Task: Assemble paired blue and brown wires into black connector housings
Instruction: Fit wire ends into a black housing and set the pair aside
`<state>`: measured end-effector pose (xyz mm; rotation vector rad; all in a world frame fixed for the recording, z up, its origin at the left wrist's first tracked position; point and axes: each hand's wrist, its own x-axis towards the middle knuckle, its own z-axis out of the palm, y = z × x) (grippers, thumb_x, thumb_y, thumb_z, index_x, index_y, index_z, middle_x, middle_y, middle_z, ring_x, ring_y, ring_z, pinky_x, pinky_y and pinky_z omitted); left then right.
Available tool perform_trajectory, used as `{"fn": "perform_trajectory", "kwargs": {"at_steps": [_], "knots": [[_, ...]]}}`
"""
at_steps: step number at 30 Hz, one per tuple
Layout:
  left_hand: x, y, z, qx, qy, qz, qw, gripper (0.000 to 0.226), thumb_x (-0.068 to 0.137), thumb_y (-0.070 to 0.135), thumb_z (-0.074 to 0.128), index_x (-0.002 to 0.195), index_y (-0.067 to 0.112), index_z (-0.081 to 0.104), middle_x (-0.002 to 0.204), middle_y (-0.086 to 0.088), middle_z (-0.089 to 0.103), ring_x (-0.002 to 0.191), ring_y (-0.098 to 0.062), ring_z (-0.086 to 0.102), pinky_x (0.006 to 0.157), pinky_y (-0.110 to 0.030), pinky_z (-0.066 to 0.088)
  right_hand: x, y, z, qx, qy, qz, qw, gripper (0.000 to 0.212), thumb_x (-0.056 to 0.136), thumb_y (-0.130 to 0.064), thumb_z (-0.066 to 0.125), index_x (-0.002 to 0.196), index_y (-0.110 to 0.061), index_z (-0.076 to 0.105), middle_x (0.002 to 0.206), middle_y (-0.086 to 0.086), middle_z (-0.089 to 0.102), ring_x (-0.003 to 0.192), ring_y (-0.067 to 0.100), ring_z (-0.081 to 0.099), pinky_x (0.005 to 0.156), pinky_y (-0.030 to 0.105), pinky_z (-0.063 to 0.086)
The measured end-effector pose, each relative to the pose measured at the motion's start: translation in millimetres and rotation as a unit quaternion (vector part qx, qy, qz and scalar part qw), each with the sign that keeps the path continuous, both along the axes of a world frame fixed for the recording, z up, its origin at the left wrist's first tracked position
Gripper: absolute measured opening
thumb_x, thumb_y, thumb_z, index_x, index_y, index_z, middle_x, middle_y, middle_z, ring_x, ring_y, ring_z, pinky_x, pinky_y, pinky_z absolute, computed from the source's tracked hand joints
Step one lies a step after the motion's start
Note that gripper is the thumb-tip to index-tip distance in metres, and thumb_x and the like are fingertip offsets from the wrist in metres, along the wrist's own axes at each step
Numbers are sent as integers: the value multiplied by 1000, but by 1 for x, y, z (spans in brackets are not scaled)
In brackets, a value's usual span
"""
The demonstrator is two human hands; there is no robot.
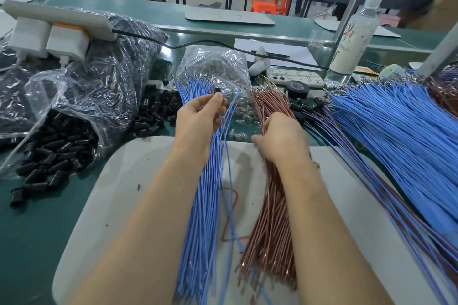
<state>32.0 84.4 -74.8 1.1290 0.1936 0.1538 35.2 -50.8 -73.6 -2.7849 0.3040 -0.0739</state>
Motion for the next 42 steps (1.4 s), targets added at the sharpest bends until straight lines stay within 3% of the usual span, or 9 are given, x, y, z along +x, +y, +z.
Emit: {"fn": "perform_trajectory", "kwargs": {"at_steps": [11,16,23,24,27,29,33,37,42], "knots": [[-3,-2,4,-24,17,-65,997,5,91,12,59,88,13,62,72,4,71,62,-3,62,60,-16,52,0,-11,11,242,-73,8,967,19,88,-24,63,70,-19,64,70,-1,64,65,12,54,65,24,40],[-11,-5,9,-39,-21,-252,967,5,82,11,61,88,12,60,75,0,66,61,-7,62,66,-21,51,-7,-6,30,694,-122,93,704,12,96,-8,52,85,-11,54,61,-1,65,41,5,45,40,15,39],[-15,0,4,30,-30,-386,921,16,75,22,66,89,15,62,101,-10,72,66,-6,59,64,-17,49,-3,-16,29,790,-221,-31,570,12,95,-1,49,92,-10,55,82,8,64,60,10,61,60,19,54],[-14,-1,4,37,-32,-371,927,16,75,22,66,89,15,63,99,-9,72,65,-5,59,64,-16,49,-2,-16,28,784,-203,-27,586,8,95,-4,51,93,-9,57,87,8,63,61,10,61,61,19,54],[-9,-1,4,15,-44,-258,965,10,82,16,61,90,11,62,90,-5,72,63,-4,60,61,-15,50,0,-18,20,593,-43,16,804,23,97,-30,52,91,-11,63,95,7,67,56,7,52,50,17,44],[-6,2,5,-7,-50,-182,982,6,90,9,55,89,9,62,84,-1,73,61,-3,61,57,-15,50,-2,-19,17,490,105,116,858,31,96,-36,53,93,-9,68,93,7,73,56,8,51,44,14,39],[-5,3,3,32,-49,-131,990,10,92,11,56,87,15,63,89,1,72,68,-4,58,63,-17,48,-10,-14,15,443,181,243,844,12,92,-16,62,85,-9,69,74,5,73,47,3,51,46,14,43],[-3,-2,-2,118,-60,-66,989,9,91,11,60,88,20,62,86,2,67,72,-9,61,75,-23,50,-8,-14,21,527,-7,147,837,16,96,-11,53,90,-6,67,74,7,70,56,8,63,55,16,51],[-3,-5,-6,255,-123,-54,958,19,90,8,61,95,26,61,81,7,60,74,-9,61,77,-20,52,-6,-17,31,735,-196,74,645,17,98,-2,46,97,-4,62,79,8,69,67,12,67,65,19,57]]}}
